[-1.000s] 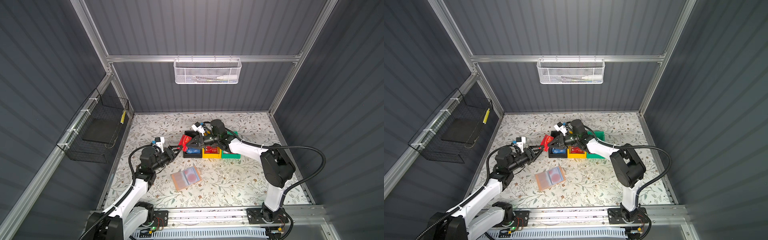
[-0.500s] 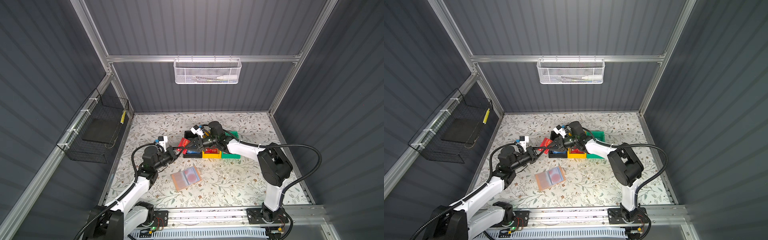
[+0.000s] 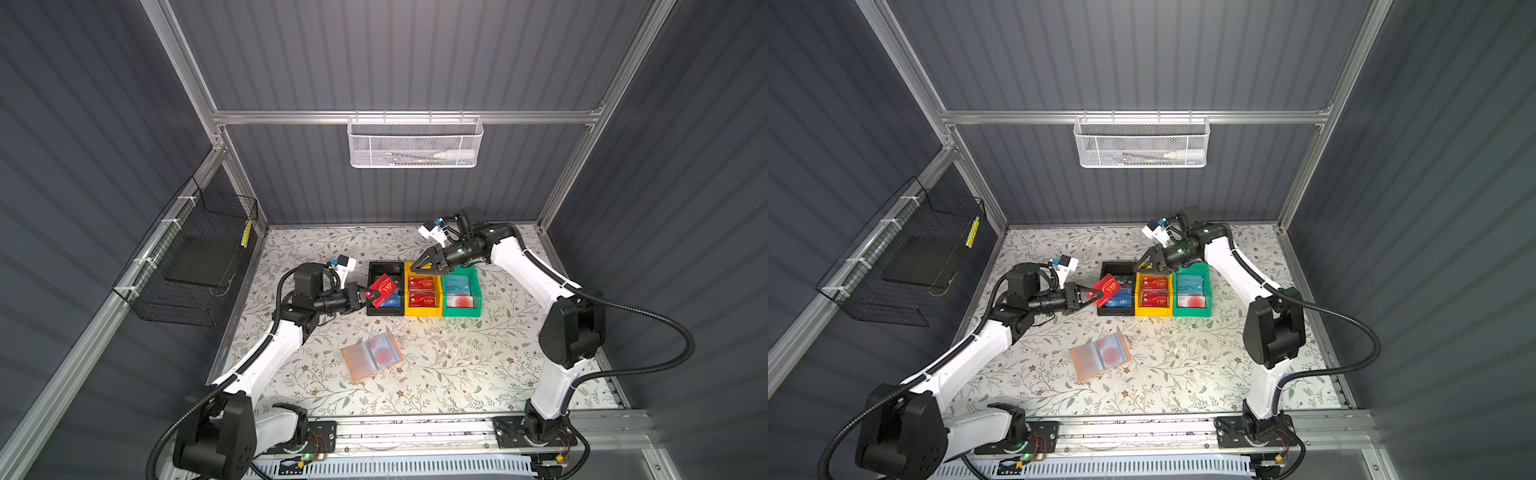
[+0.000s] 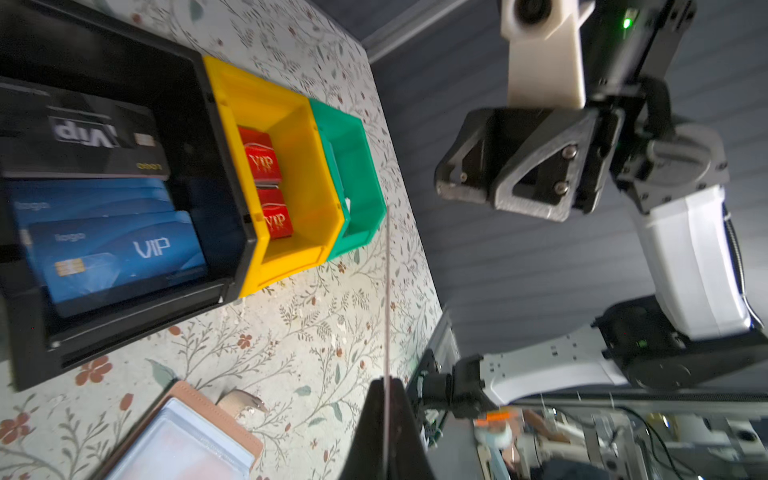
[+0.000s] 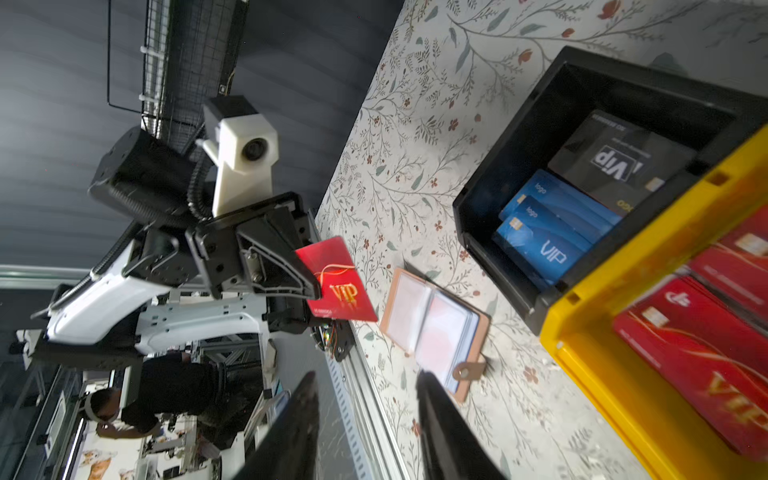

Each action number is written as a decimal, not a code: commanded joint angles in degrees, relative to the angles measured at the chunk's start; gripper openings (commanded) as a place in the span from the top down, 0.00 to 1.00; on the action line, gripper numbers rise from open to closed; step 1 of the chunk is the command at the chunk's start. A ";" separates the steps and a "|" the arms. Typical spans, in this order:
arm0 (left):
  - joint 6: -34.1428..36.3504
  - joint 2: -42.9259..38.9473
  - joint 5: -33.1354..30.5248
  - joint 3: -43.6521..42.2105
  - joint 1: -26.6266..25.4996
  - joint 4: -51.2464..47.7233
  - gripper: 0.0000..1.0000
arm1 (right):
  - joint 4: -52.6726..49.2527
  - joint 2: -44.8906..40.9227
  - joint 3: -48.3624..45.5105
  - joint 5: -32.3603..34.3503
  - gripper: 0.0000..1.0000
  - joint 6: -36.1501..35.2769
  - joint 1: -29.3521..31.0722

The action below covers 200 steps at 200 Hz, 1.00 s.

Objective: Take the credit cards out of the card holder

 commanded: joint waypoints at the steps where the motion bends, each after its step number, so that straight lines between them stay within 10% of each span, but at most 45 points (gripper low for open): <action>1: 9.71 2.92 8.45 4.93 0.12 -9.09 1.00 | -14.97 2.01 3.72 -4.83 0.58 -10.66 1.06; 144: 12.85 6.28 9.76 7.61 -3.22 -9.06 1.00 | -13.59 8.63 7.13 -5.62 0.58 -11.02 5.82; 200: 11.98 7.04 7.62 7.20 -3.30 -8.00 0.97 | -13.04 8.91 5.79 -9.44 0.83 -12.68 7.15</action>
